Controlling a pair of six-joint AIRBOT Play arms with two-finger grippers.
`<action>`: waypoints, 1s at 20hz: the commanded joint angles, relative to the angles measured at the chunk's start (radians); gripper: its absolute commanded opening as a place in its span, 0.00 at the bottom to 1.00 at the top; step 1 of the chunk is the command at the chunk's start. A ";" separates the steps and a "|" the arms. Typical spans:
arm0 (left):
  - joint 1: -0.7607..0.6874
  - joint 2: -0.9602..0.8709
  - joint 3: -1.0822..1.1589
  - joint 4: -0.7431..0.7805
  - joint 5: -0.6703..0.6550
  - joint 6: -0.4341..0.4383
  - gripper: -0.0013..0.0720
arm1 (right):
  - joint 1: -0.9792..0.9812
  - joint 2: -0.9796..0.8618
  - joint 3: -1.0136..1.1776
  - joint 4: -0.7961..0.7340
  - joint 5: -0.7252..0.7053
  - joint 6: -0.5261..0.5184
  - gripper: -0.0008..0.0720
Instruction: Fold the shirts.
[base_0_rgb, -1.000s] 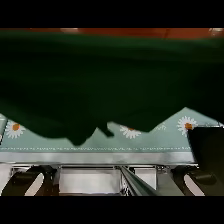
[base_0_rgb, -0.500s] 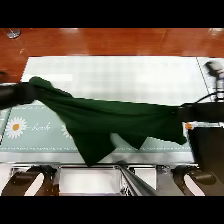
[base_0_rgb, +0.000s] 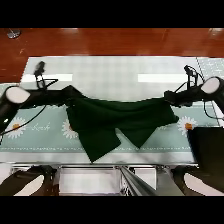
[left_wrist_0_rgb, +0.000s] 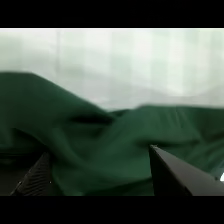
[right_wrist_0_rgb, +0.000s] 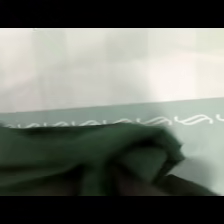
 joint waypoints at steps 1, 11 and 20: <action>-0.003 -0.199 0.135 -0.035 -0.246 0.090 0.98 | -0.086 -0.159 0.147 0.101 0.200 -0.084 0.87; 0.452 0.050 -0.170 0.084 -0.400 0.078 0.98 | -0.612 0.243 -0.185 0.381 0.083 -0.203 0.87; 0.285 0.092 -0.597 -0.471 -0.105 0.367 0.98 | -0.433 0.275 -0.409 0.547 0.109 -0.350 0.87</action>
